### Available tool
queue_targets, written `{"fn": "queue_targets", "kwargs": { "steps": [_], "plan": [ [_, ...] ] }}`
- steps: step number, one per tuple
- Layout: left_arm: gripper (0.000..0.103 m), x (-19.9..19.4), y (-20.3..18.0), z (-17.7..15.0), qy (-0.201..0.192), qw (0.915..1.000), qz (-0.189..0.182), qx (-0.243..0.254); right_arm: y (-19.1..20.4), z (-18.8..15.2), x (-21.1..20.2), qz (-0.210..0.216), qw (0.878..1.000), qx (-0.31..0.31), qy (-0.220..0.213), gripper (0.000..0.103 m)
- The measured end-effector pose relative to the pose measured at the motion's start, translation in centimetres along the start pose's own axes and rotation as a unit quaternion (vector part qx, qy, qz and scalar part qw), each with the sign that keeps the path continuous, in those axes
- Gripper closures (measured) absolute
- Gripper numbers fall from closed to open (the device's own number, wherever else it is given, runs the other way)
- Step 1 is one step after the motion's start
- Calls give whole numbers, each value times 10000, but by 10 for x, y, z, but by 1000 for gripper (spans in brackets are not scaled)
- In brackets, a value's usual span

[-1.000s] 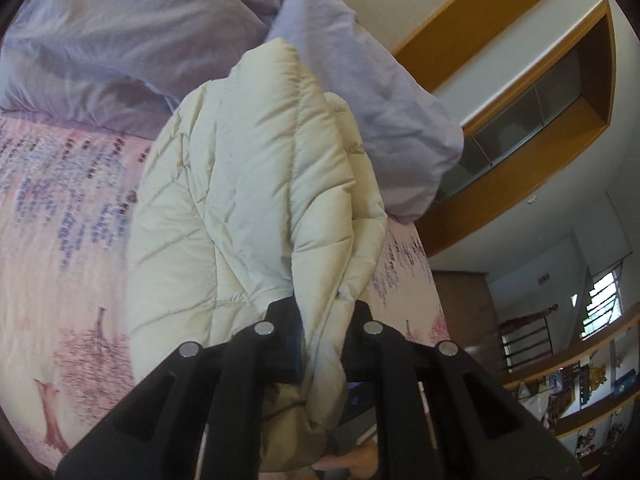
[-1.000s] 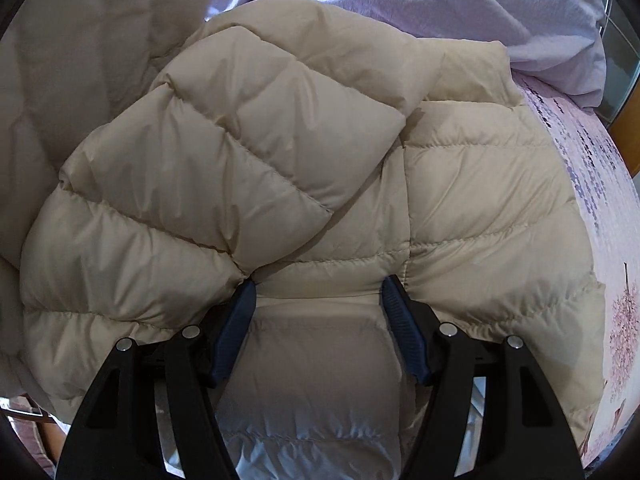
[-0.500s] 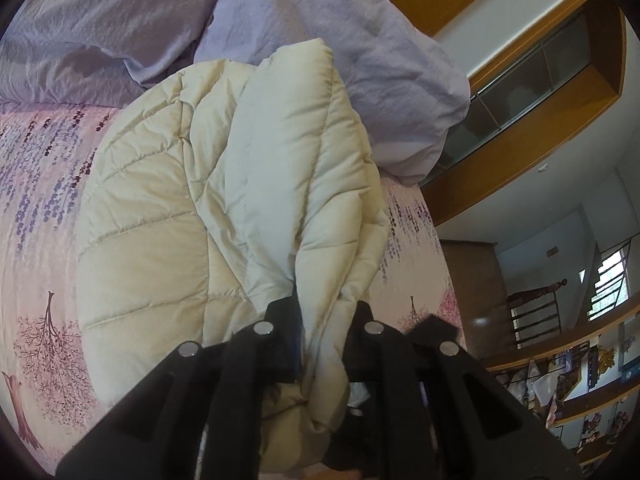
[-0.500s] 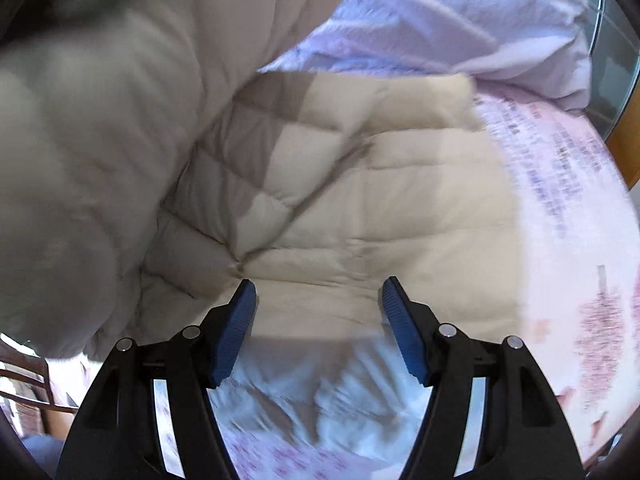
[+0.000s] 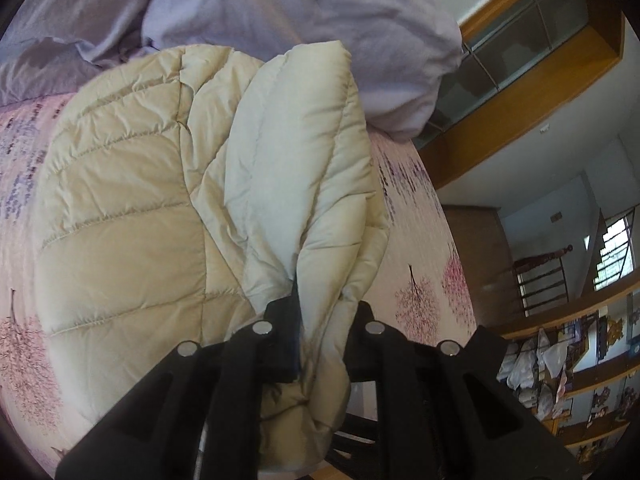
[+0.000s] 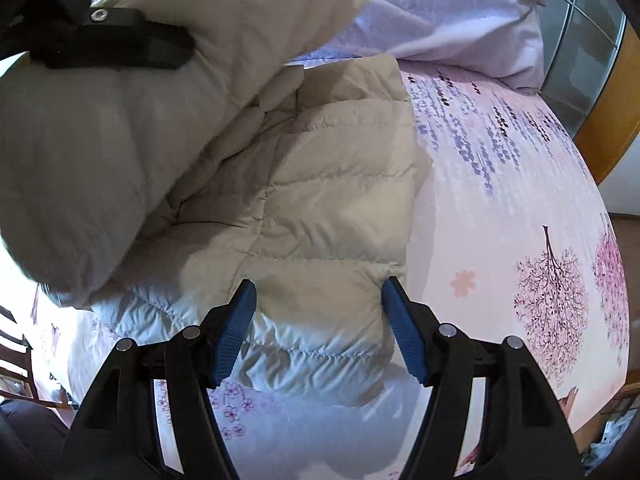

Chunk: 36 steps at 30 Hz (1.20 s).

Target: Fold large clothes

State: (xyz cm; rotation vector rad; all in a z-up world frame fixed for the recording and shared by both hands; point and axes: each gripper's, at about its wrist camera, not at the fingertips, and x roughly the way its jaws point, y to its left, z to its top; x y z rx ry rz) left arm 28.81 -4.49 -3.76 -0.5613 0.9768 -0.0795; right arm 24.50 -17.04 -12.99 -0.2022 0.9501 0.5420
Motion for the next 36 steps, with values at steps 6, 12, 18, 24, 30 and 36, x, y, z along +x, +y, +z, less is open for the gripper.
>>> {"fn": "queue_targets", "kwargs": {
  "steps": [6,12,18,24,30,36],
  "plan": [
    [76,16,-12,-7,247,9995,25,199,-14,-4,-5,-109,9998,182,-8,36],
    [48,-6,-20,-4,-6,9991,-7,433,-35,0,-11,-297,9989,347,-72,36],
    [44,-37,-4,2,-365,9976,350,475,-50,17,-23,-491,9973,479,-255,36],
    [43,-66,47,6,-680,9914,1084,288,-54,47,-37,-585,9956,538,-505,36],
    [41,-77,109,19,-804,9812,1735,-247,-36,75,-51,-408,9958,488,-664,36],
    [41,-59,135,17,-445,9817,1784,-496,-8,94,-53,-119,9971,361,-652,36]
  ]
}}
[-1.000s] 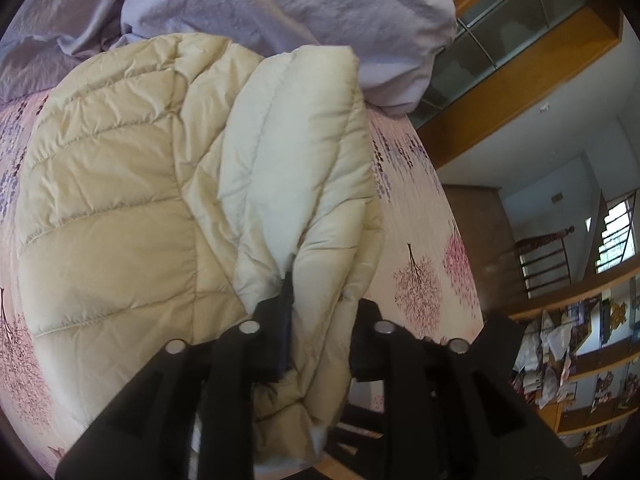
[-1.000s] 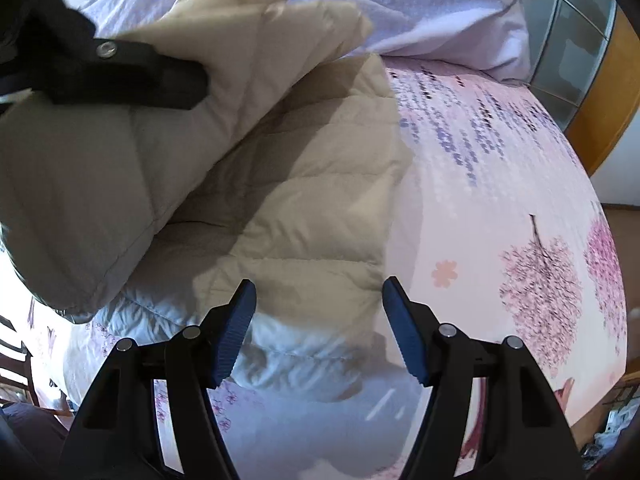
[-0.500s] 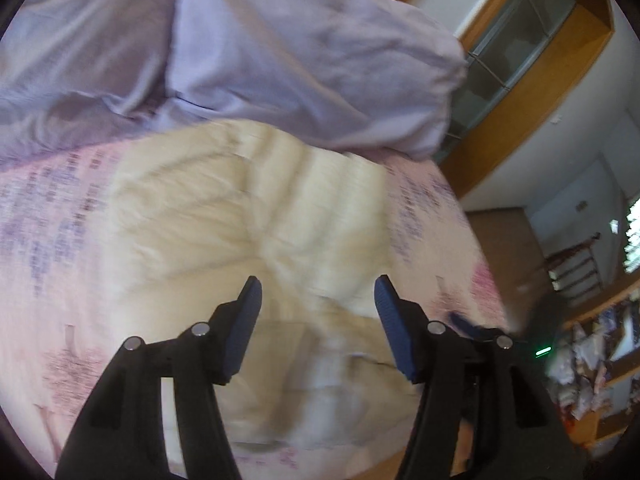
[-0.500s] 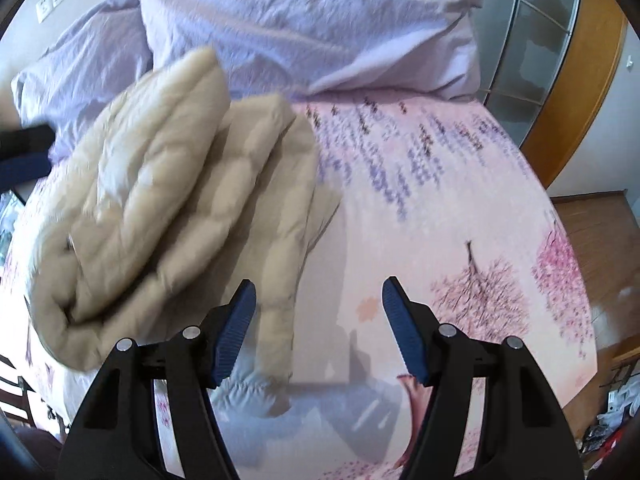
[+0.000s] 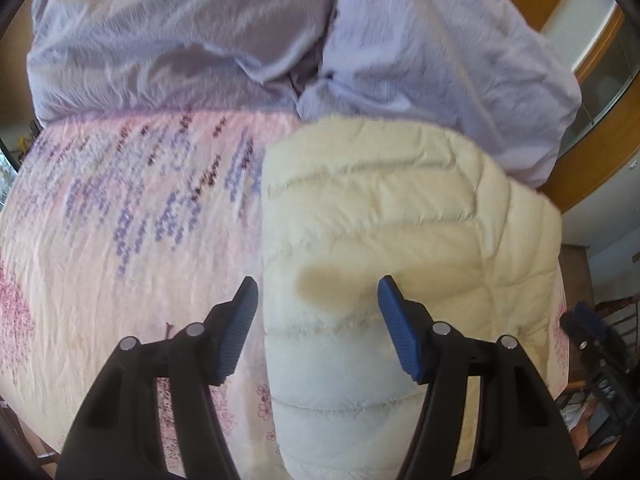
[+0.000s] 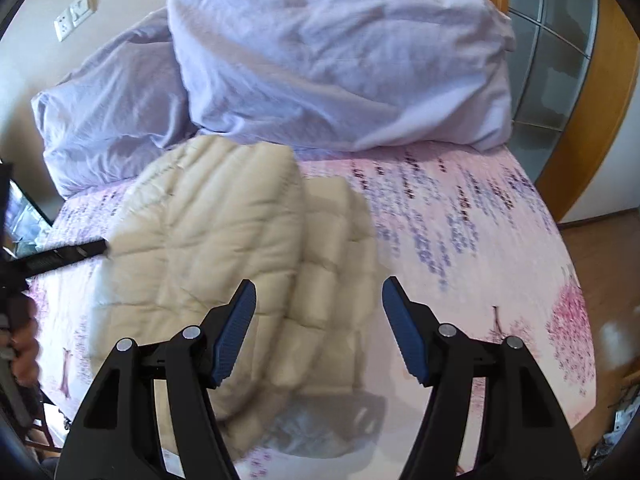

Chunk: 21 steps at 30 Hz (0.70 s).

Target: Fold large clothes

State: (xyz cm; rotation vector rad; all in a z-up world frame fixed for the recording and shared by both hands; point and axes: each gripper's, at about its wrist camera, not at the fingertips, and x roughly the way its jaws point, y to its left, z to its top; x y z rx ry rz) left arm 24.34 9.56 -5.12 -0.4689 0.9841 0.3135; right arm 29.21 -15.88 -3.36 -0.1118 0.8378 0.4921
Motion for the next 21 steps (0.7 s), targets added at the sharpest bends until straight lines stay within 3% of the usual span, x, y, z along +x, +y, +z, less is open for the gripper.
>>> {"fn": "queue_targets", "kwargs": {
  "steps": [11,21],
  "plan": [
    [40,34,-33,-21,459,9975,-462,265,44,21,7,386,9992,-41,4,36],
    [40,36,-37,-24,536,9961,-625,322,42,25,41,187,9992,328,114,38]
  ]
}}
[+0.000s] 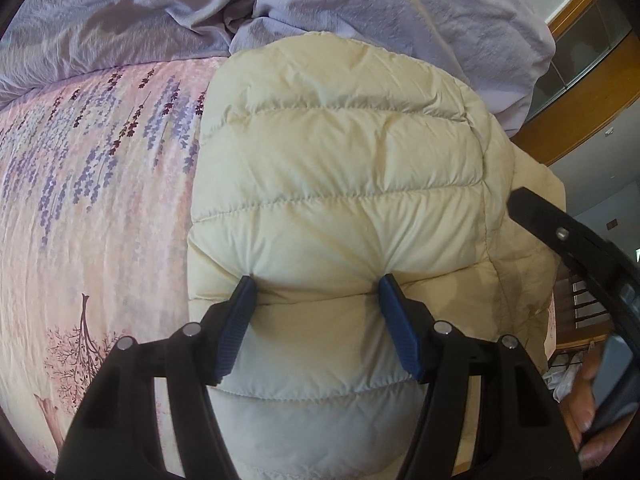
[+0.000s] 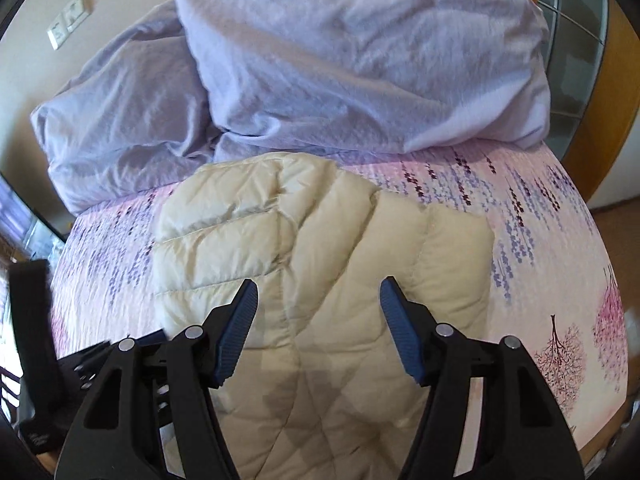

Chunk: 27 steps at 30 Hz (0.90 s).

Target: Fold large clothes

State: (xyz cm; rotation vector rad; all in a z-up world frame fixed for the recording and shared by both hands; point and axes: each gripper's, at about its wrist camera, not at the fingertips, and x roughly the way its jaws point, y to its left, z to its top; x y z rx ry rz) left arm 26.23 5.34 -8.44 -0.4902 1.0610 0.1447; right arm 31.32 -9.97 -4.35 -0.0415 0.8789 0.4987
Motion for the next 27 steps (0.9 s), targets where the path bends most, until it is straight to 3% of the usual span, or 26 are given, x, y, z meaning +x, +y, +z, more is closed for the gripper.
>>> {"fn": "queue_targets", "kwargs": {
  "steps": [9,17,25,27],
  "plan": [
    [40,-16,2,14,-101,9999,-71,10,-23,-16,29,-329,9993,158,124,40],
    [36,-22,1,37,-506,9980,308,219,-38,-34,44,-455,9988,171,43,40],
    [29,-10,-8,54,-946,9901,872,561,-37,-12,24,-185,9980,580,-172,38],
    [28,-7,-12,57,-1117,9867,1004,623,-35,-7,23,-230,9975,611,-271,32]
  ]
}}
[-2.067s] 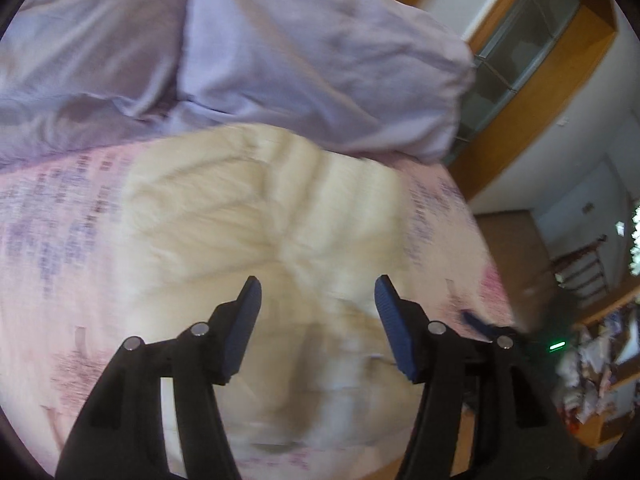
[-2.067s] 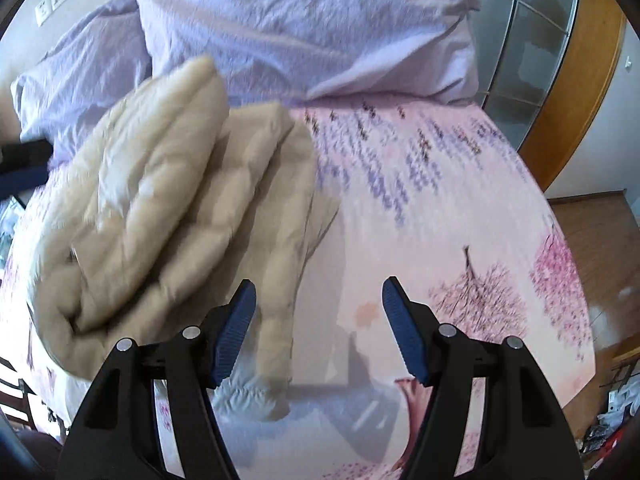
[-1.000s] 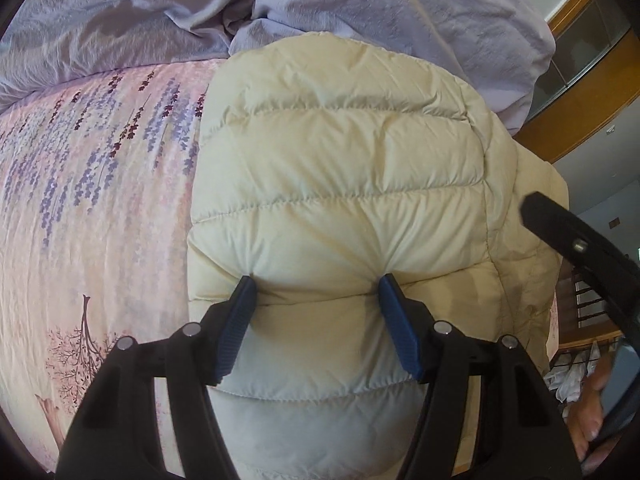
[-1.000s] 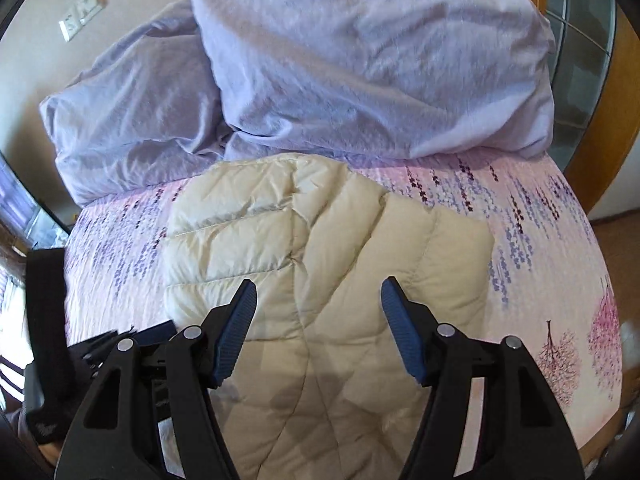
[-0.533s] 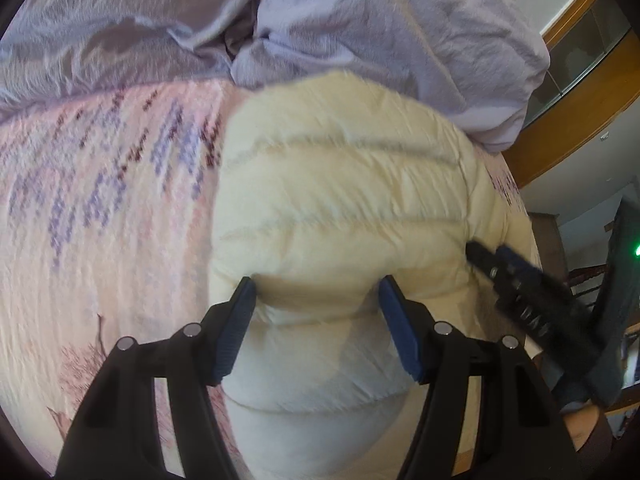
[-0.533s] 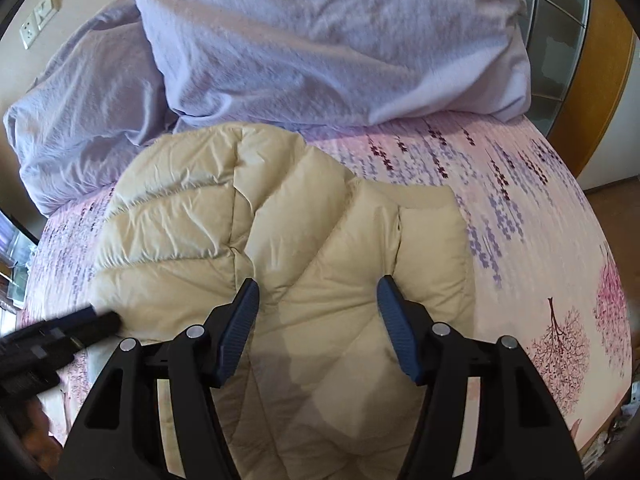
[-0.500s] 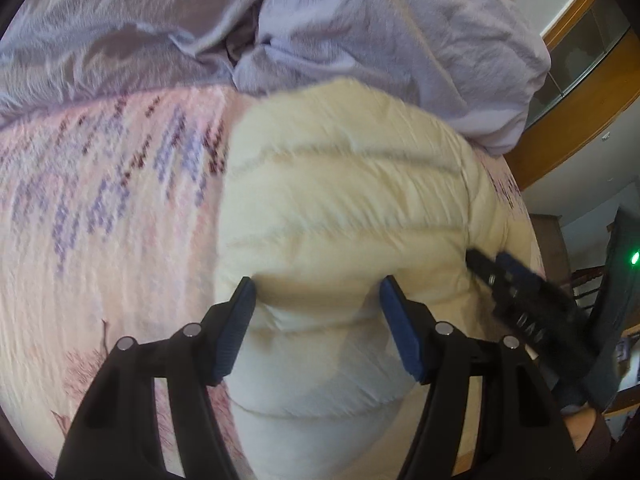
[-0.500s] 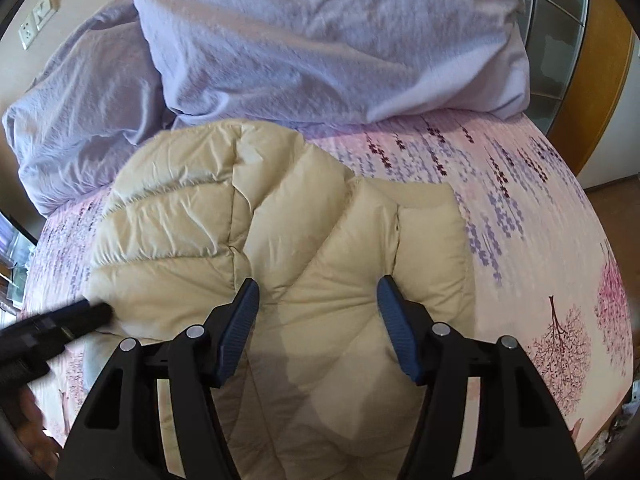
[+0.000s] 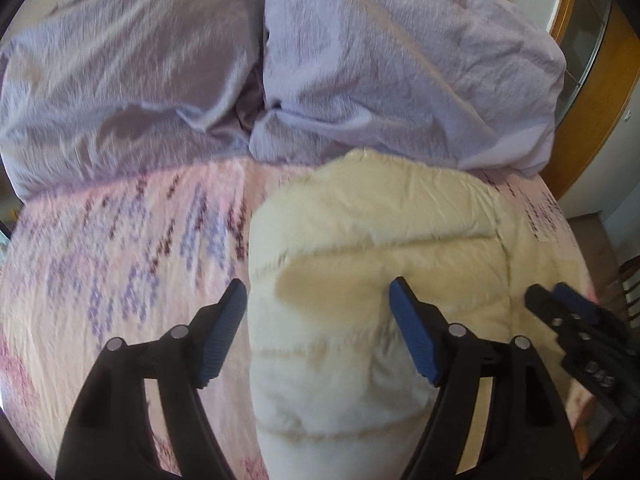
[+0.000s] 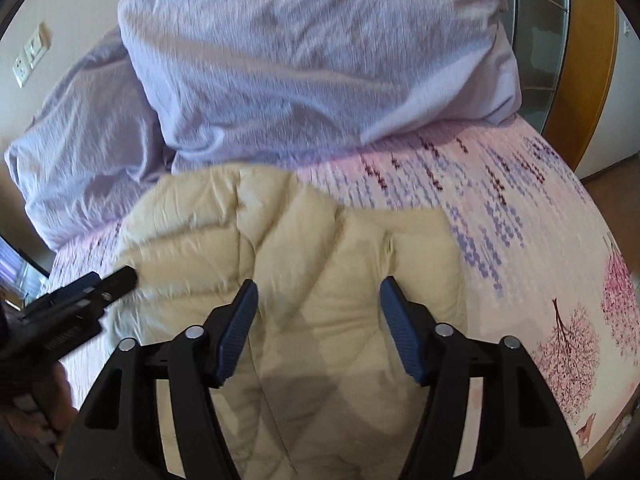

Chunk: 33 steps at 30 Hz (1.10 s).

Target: Fold large clothes

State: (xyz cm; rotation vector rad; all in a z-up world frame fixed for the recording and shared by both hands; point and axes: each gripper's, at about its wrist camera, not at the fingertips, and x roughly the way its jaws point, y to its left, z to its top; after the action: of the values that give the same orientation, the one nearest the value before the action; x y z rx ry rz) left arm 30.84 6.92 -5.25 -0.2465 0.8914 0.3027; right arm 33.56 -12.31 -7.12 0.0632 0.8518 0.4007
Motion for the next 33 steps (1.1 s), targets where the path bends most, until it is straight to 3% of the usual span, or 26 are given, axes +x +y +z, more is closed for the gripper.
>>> {"fn": "queue_targets", "kwargs": {
  "steps": [4,9,24,33],
  "plan": [
    [23,6,-13,4,-300,9993,193,132,-4,2,10,-272,9996,80,-97,31],
    [18,21,-25,-1,-301,9989,225,274,-17,-11,25,-477,9987,56,-143,30],
    [5,55,-24,-18,-72,9998,144,102,-33,-27,50,-423,9983,35,-386,15],
    [2,62,-26,-26,-157,9991,362,133,-32,-30,59,-450,9976,-38,-516,10]
  ]
}}
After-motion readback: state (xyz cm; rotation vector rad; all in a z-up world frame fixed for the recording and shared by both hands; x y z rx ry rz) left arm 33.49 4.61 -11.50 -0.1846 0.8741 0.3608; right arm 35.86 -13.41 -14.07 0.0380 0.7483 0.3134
